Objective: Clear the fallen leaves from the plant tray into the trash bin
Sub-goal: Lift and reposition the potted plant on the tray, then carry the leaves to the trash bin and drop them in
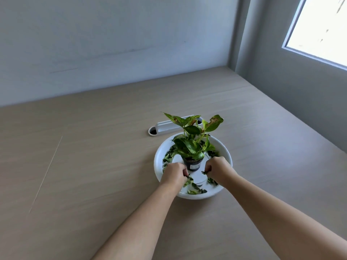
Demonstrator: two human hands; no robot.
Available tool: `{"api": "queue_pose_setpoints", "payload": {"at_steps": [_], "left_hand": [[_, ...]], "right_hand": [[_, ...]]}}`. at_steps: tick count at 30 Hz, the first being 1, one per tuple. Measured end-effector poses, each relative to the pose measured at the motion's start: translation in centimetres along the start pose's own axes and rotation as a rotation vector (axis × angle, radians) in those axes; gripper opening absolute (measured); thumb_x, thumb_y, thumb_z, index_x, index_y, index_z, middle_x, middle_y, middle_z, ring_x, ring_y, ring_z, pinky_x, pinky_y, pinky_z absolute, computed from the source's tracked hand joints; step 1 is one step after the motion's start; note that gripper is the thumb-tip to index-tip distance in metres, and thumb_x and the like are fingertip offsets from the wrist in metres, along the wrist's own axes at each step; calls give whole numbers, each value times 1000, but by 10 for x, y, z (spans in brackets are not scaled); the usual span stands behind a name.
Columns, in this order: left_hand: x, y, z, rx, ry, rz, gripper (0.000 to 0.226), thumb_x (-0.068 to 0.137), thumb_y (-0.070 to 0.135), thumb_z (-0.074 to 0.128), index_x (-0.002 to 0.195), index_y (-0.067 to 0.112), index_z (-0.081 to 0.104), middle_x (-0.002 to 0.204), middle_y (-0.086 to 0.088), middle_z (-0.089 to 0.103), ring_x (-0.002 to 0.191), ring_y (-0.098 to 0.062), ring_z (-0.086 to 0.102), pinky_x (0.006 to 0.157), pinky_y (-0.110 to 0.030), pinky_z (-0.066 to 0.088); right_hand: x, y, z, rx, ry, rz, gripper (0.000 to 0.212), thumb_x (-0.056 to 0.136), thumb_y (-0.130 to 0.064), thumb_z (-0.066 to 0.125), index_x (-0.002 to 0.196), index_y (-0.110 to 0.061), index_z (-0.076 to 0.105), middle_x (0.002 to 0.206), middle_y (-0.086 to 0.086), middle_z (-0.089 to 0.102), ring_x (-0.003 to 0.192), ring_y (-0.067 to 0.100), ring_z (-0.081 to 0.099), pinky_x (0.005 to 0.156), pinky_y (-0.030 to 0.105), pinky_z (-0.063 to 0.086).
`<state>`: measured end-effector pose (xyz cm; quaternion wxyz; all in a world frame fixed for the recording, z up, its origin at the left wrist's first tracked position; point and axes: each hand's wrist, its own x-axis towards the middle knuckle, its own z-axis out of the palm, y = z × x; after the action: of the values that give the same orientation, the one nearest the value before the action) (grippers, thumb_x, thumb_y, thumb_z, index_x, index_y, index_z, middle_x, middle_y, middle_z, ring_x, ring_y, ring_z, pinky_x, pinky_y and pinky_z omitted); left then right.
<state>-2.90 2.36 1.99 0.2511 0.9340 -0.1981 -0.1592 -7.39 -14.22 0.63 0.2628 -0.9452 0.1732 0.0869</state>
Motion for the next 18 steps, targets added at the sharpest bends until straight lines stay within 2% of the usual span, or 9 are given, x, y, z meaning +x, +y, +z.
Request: {"api": "queue_pose_setpoints", "payload": {"at_steps": [6, 9, 11, 14, 18], "left_hand": [[-8, 20, 4, -35, 13, 96, 17, 80, -2, 59, 82, 8, 72, 87, -10, 74, 85, -22, 68, 71, -28, 55], [-13, 50, 11, -64, 1, 140, 15, 79, -1, 60, 80, 7, 72, 87, -11, 74, 86, -22, 68, 76, -31, 57], [-17, 82, 20, -75, -14, 180, 13, 78, 1, 62, 80, 8, 73, 87, -11, 74, 86, -23, 69, 77, -29, 56], [-24, 141, 43, -87, -26, 255, 13, 75, 1, 64, 79, 9, 74, 85, -10, 76, 83, -21, 69, 69, -24, 51], [-47, 247, 99, -130, -74, 359, 15, 71, 0, 65, 75, 10, 75, 83, -8, 76, 70, -14, 63, 58, -18, 44]], "right_hand": [[-26, 12, -21, 83, 153, 97, 17, 78, 0, 61, 81, -12, 73, 84, 6, 64, 69, 24, 57, 61, 26, 46], [-41, 34, -41, 150, 232, 143, 23, 71, 4, 59, 68, -16, 71, 79, 9, 65, 70, 32, 65, 58, 28, 49], [-59, 59, -60, 182, 263, 181, 28, 69, 5, 59, 58, -19, 67, 72, 9, 66, 65, 32, 66, 54, 27, 50], [-99, 108, -92, 204, 311, 243, 22, 72, 6, 58, 68, -11, 71, 71, 9, 61, 57, 28, 57, 48, 21, 41], [-177, 208, -135, 225, 440, 345, 20, 73, 6, 59, 71, -9, 72, 67, -4, 55, 65, 22, 56, 47, 20, 36]]}}
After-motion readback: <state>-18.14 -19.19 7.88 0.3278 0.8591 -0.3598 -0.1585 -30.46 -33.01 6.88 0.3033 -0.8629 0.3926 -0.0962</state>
